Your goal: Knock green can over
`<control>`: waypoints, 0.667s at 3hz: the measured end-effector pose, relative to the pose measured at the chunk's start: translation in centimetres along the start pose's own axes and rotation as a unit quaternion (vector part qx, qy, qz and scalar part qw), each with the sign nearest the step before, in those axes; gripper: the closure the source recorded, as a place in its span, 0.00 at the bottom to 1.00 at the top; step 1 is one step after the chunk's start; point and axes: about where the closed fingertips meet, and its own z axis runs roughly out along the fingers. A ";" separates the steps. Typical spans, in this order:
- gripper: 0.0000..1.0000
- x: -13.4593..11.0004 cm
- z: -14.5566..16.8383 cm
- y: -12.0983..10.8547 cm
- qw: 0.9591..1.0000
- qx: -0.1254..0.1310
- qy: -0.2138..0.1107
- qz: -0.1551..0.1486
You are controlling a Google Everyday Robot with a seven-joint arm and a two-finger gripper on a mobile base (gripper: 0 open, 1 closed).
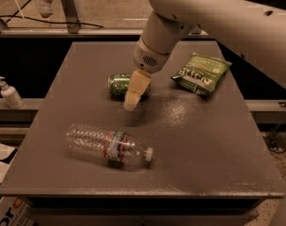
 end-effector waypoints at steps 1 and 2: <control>0.00 1.3 -1.8 1.0 0.994 0.037 -0.083 0.052; 0.00 3.3 -3.6 2.0 0.980 0.081 -0.149 0.101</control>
Offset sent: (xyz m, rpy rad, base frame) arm -0.0365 -0.0812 0.0326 0.4737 -0.2214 -0.4181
